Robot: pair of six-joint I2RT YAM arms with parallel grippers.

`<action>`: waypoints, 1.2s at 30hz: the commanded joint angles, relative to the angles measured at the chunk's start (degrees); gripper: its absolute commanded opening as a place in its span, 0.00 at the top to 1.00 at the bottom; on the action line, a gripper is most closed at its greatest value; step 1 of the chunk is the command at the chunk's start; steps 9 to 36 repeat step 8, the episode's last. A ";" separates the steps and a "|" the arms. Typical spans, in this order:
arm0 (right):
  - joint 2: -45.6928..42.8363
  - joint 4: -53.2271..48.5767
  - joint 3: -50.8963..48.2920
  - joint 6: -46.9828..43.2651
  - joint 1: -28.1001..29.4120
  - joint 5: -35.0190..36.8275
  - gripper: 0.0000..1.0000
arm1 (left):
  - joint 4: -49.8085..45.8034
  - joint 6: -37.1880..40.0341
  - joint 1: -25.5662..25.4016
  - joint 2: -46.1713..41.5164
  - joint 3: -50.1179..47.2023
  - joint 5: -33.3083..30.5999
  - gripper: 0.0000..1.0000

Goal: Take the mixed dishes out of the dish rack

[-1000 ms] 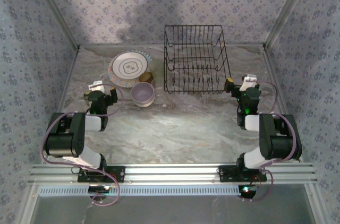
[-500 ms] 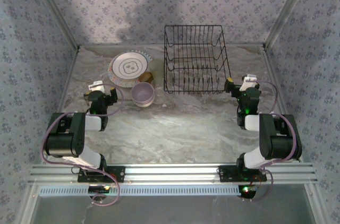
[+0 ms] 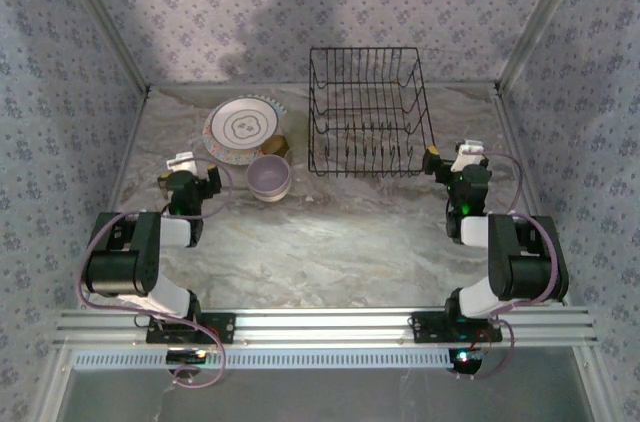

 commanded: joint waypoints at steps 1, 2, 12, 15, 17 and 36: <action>2.84 -9.60 -0.15 -3.50 0.74 -1.03 0.00 | 0.01 0.71 -0.12 0.39 0.98 -0.67 0.01; 2.99 -9.91 0.05 -3.48 0.49 -1.55 0.00 | 0.01 0.73 -0.11 0.44 1.05 -0.64 0.01; 2.80 -8.81 -0.51 -3.39 0.28 -1.21 0.00 | 0.01 0.69 -0.13 0.42 0.99 -0.62 0.01; 2.80 -8.81 -0.51 -3.39 0.28 -1.21 0.00 | 0.01 0.69 -0.13 0.42 0.99 -0.62 0.01; 2.80 -8.81 -0.51 -3.39 0.28 -1.21 0.00 | 0.01 0.69 -0.13 0.42 0.99 -0.62 0.01; 2.80 -8.81 -0.51 -3.39 0.28 -1.21 0.00 | 0.01 0.69 -0.13 0.42 0.99 -0.62 0.01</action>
